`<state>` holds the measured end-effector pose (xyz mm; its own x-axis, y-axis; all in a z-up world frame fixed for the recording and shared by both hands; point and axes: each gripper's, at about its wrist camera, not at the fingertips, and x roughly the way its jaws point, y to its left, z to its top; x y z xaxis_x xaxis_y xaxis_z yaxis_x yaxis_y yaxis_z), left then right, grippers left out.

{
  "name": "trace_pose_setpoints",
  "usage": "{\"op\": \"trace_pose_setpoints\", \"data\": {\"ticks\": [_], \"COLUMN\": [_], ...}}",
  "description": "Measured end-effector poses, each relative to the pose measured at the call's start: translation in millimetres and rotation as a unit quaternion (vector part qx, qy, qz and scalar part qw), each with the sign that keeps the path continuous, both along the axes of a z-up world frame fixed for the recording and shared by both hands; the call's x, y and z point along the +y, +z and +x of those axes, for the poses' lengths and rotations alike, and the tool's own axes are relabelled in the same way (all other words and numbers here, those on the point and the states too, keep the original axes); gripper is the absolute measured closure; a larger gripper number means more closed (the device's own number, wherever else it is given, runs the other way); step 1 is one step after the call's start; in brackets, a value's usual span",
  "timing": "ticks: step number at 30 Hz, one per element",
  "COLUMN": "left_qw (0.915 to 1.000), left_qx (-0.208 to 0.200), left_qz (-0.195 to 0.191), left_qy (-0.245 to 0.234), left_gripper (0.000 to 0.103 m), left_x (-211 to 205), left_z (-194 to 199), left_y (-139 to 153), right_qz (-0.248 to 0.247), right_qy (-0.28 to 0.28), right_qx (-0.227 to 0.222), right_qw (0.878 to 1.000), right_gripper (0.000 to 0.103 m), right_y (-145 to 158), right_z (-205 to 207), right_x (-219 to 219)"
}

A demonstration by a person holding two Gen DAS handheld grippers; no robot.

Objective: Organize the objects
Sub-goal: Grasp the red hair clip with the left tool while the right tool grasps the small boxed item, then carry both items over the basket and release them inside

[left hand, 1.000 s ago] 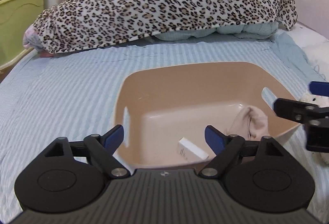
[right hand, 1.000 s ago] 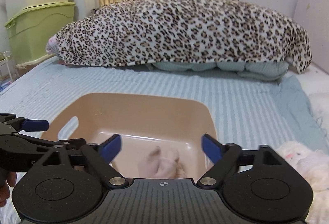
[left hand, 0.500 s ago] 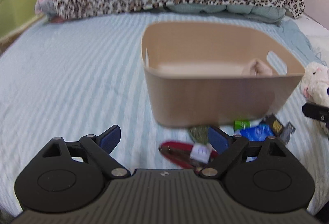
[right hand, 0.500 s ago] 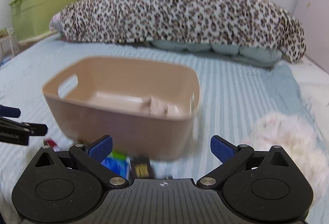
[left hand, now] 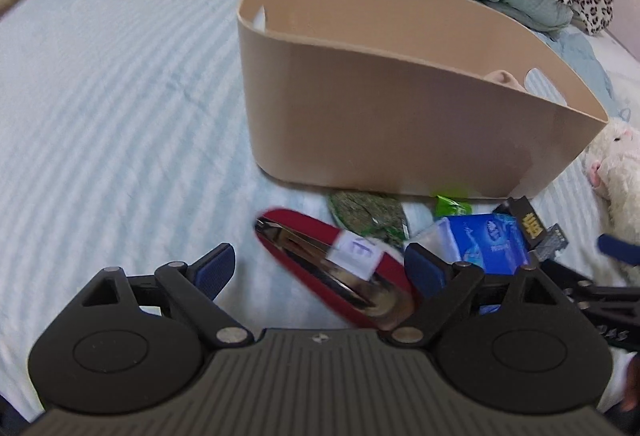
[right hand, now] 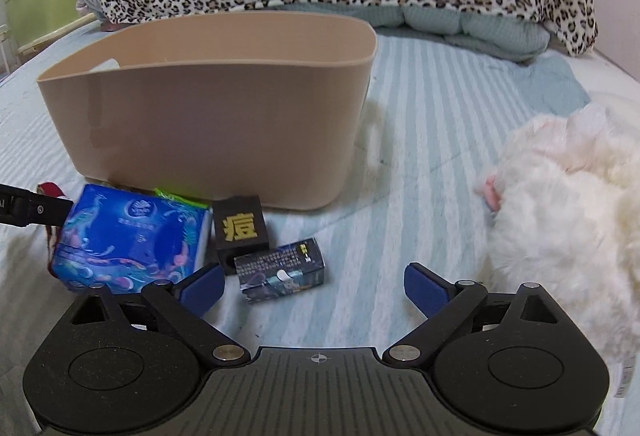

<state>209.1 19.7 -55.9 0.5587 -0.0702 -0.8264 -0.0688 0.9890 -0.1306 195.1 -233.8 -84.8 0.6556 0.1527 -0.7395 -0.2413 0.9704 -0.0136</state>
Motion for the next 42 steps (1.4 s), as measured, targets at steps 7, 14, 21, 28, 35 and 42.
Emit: {"op": "trace_pose_setpoints", "data": {"ticks": [7,14,21,28,35,42], "left_qw": [0.9995,0.9989,0.9987,0.9988,0.997,0.9907], "left_qx": [0.007,0.001,-0.009,-0.026,-0.072,-0.135], "left_qz": [-0.029,-0.044,-0.047,-0.041,-0.026,-0.008], "left_qy": [-0.003,-0.016,-0.015,-0.009,-0.013,-0.012], "left_gripper": [0.024,0.04,0.051,0.057,0.058,0.058], "left_x": [-7,-4,-5,6,15,22], "left_z": [-4,-5,-13,-30,-50,-62], "left_y": [-17,-13,-5,5,37,79], "right_qz": [0.013,0.027,0.024,0.032,0.058,0.074], "right_qy": [0.004,0.014,0.015,0.012,0.002,-0.002], "right_qx": [0.011,0.019,0.008,-0.011,-0.037,-0.072], "right_qw": [1.0,0.999,1.0,0.999,0.998,0.995], "right_gripper": [0.018,0.051,0.056,0.056,0.056,0.056], "right_y": [-16,-17,-14,5,30,62], "right_z": [6,8,-6,-21,-34,-34], "right_x": [2,2,3,-2,-8,-10]}}
